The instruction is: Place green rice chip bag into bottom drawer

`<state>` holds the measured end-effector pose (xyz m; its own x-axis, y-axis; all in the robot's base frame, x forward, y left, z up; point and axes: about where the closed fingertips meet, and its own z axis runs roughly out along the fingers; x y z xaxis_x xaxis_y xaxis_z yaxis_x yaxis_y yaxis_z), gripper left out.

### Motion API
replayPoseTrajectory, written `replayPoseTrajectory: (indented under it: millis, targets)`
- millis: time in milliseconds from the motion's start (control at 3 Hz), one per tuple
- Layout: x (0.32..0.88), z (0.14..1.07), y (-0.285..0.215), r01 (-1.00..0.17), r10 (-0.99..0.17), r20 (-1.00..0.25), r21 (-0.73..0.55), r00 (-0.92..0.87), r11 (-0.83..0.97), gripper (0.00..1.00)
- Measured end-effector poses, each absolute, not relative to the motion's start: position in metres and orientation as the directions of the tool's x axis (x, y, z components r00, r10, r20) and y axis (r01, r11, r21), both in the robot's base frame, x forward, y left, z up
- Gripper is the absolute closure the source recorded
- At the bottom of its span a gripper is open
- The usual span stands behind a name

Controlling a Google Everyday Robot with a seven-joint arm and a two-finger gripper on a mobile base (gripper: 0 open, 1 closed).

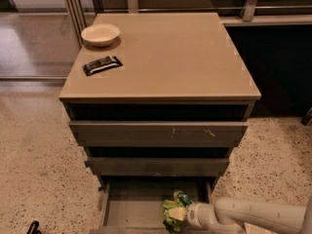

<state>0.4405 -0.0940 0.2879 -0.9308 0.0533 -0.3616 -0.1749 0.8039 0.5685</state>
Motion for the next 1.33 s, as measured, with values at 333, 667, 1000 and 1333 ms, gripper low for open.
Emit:
replayPoseTrajectory:
  millis: [333,667,1000,1333]
  targets:
    - [0.456,0.283,-0.095,-0.174,0.067,-0.377,0.567,-0.924,0.805,1.00]
    - [0.478,0.272,-0.094,-0.165,0.064,-0.370,0.555,-0.927,0.815,1.00]
    - [0.480,0.272,-0.093,-0.169,0.060,-0.371,0.553,-0.927,0.816,0.81]
    - [0.480,0.272,-0.093,-0.169,0.060,-0.371,0.553,-0.927,0.816,0.58]
